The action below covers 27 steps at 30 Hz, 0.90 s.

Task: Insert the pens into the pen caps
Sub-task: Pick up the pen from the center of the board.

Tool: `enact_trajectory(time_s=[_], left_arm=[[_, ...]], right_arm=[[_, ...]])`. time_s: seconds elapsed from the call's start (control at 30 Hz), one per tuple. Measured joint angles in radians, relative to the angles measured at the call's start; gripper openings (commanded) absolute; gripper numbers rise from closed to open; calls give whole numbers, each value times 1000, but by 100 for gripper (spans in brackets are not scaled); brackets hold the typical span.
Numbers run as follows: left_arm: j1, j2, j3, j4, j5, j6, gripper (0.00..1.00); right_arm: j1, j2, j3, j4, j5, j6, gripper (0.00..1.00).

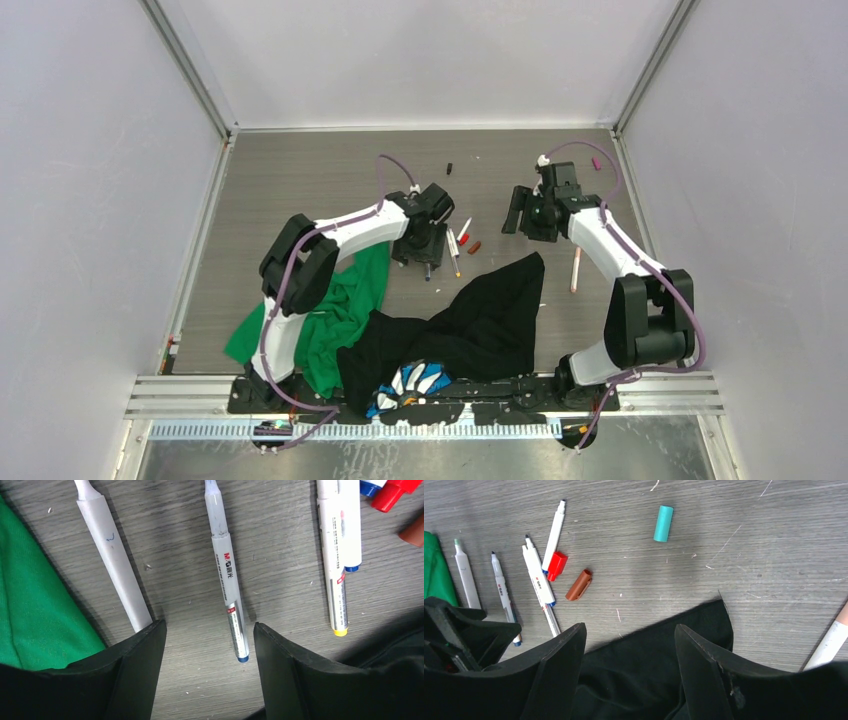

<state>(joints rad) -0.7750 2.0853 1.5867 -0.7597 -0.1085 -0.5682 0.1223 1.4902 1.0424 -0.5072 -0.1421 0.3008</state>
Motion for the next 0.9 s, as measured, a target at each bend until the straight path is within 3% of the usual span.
enact_trajectory(time_s=[0.2,0.3,0.37,0.53,0.73,0.9], left_arm=[[0,19,12,0,0,-1,52],[0,28,23,0,2,-1,34],[0,32,29,0,4,2,29],[0,34,30,2,10,4,2],[0,-10,-38,61,32,6,0],[0,-211,-285,234,117,34,0]], right_arm=[[0,-53,-7,3,-12,2,71],[0,-69,-11,7,-16,5,71],[0,-74,-17,7,-17,7,71],[0,-105,-43,5,-29,16,70],[0,-210,-60,13,-95,39,70],[0,-300,-130,158,-322,139,72]])
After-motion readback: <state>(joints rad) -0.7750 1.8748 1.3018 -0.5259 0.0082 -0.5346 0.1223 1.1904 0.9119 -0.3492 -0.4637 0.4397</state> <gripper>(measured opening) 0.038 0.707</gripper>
